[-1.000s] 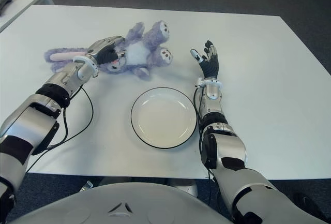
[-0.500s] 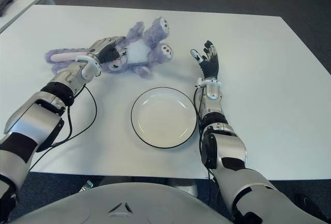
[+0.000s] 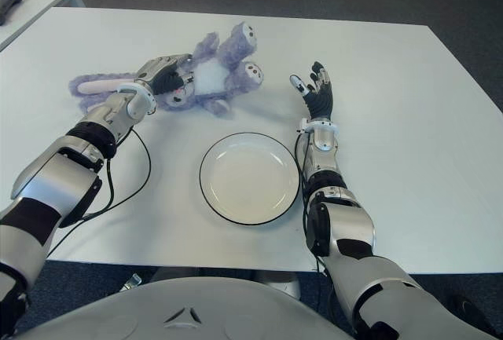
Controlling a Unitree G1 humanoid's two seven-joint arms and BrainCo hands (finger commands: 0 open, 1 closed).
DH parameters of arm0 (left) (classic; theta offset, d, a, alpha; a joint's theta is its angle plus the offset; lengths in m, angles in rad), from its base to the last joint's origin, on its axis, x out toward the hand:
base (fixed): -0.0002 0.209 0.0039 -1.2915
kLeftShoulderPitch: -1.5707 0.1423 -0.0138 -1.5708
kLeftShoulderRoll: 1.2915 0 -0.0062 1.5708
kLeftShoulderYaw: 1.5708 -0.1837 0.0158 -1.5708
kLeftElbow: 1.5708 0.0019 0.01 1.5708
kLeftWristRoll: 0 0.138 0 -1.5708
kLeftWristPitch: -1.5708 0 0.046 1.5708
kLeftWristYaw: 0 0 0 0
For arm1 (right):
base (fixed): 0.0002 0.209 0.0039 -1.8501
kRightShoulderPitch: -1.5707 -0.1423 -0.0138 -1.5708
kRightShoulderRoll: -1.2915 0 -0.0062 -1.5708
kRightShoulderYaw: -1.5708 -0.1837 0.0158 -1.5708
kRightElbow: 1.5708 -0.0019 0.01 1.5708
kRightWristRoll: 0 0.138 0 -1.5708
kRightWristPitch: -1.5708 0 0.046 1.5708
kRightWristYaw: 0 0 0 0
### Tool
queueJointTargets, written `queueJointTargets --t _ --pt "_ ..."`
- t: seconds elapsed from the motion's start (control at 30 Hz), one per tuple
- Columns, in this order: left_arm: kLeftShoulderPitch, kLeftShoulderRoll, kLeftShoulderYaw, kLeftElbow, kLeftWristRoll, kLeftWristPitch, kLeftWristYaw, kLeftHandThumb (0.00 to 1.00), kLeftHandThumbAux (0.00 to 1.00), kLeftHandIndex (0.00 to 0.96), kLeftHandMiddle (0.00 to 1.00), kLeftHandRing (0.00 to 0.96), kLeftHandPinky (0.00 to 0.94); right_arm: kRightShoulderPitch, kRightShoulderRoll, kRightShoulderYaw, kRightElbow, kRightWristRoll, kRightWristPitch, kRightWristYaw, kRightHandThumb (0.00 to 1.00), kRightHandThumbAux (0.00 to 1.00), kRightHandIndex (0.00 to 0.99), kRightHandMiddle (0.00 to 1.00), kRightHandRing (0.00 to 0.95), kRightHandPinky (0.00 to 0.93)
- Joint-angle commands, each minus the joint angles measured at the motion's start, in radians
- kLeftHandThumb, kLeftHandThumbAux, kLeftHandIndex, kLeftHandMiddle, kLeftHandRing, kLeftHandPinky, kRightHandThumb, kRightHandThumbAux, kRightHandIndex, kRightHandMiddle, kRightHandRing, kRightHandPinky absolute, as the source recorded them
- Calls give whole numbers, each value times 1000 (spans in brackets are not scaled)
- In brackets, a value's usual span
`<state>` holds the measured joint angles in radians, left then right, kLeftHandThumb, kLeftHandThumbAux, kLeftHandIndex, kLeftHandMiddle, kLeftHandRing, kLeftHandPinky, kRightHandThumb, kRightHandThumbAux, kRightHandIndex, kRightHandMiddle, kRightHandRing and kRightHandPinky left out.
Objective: Put the doll into the plate.
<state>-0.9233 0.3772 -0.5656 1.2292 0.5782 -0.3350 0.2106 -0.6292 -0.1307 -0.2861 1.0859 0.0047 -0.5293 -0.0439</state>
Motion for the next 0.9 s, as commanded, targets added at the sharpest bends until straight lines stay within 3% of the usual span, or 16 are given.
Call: queueJointTargets --t 0.03,0.23,0.43,0.9 --pt "101 -57 -32 110 46 102 -88 629 274 35 224 243 273 383 97 -20 208 28 18 3 0 639 80 66 34 20" --pt "102 -57 -20 112 34 107 -94 674 295 101 258 282 337 383 94 -15 207 23 20 -4 0 645 80 60 31 25" --pt "103 -57 -12 117 27 130 -114 723 320 235 329 328 369 384 96 -26 206 34 16 -2 0 665 85 66 40 36" --pt "112 -59 0 122 16 170 -113 749 313 351 361 349 395 388 91 -23 205 32 21 6 0 684 94 68 44 34"
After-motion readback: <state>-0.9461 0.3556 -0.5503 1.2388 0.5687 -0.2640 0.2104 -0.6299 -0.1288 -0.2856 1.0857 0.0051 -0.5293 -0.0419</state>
